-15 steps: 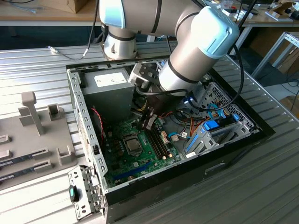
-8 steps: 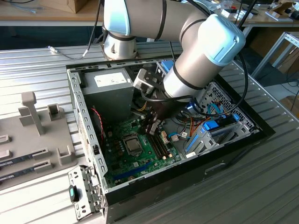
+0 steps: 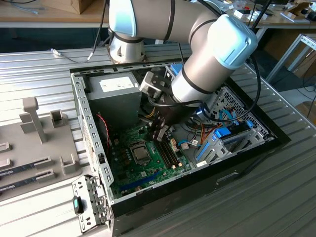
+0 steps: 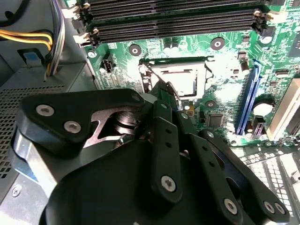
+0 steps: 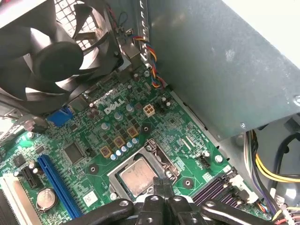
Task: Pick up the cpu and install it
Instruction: 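Close the cpu cover, then install the first cpu locking lever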
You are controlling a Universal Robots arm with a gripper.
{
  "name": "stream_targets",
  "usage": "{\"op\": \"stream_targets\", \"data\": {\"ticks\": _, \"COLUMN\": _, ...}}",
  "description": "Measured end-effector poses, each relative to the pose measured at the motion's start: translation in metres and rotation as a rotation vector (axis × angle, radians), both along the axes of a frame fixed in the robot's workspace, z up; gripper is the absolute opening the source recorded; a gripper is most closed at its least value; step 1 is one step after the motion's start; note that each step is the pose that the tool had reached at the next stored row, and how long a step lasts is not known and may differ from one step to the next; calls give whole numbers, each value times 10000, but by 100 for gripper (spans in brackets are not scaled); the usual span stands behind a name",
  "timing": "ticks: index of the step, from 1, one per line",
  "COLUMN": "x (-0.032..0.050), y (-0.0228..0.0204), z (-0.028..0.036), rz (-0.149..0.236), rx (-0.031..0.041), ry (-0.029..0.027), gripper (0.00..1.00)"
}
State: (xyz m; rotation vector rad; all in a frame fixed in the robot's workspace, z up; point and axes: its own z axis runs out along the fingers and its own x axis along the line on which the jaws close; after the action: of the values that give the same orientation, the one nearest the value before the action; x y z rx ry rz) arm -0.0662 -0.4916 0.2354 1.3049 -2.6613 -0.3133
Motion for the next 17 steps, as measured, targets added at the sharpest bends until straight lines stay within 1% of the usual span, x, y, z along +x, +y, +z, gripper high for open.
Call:
{"op": "stream_targets", "data": {"ticks": 3, "x": -14, "y": 8, "z": 0, "rz": 22, "rx": -2, "ry": 0, "gripper": 11}}
{"op": "stream_targets", "data": {"ticks": 4, "x": -42, "y": 10, "z": 0, "rz": 24, "rx": -4, "ry": -2, "gripper": 11}}
{"op": "stream_targets", "data": {"ticks": 5, "x": -59, "y": 11, "z": 12, "rz": 27, "rx": -8, "ry": -20, "gripper": 11}}
{"op": "stream_targets", "data": {"ticks": 7, "x": -59, "y": 11, "z": 104, "rz": 30, "rx": -5, "ry": -27, "gripper": 11}}
{"op": "stream_targets", "data": {"ticks": 8, "x": -53, "y": 11, "z": 141, "rz": 30, "rx": 7, "ry": -27, "gripper": 11}}
{"op": "stream_targets", "data": {"ticks": 9, "x": -37, "y": 11, "z": 151, "rz": 29, "rx": 49, "ry": -24, "gripper": 11}}
{"op": "stream_targets", "data": {"ticks": 10, "x": -22, "y": 14, "z": 152, "rz": 30, "rx": 108, "ry": -19, "gripper": 11}}
{"op": "stream_targets", "data": {"ticks": 11, "x": -13, "y": 17, "z": 152, "rz": 30, "rx": 133, "ry": -14, "gripper": 11}}
{"op": "stream_targets", "data": {"ticks": 12, "x": 14, "y": 19, "z": 152, "rz": 29, "rx": 137, "ry": 14, "gripper": 11}}
{"op": "stream_targets", "data": {"ticks": 13, "x": 34, "y": 19, "z": 152, "rz": 28, "rx": 110, "ry": 38, "gripper": 11}}
{"op": "stream_targets", "data": {"ticks": 14, "x": 49, "y": 19, "z": 152, "rz": 29, "rx": 47, "ry": 62, "gripper": 11}}
{"op": "stream_targets", "data": {"ticks": 15, "x": 77, "y": 18, "z": 152, "rz": 29, "rx": -324, "ry": 129, "gripper": 11}}
{"op": "stream_targets", "data": {"ticks": 16, "x": 90, "y": 19, "z": 150, "rz": 28, "rx": -569, "ry": 161, "gripper": 11}}
{"op": "stream_targets", "data": {"ticks": 17, "x": 105, "y": 19, "z": 140, "rz": 29, "rx": -695, "ry": 205, "gripper": 11}}
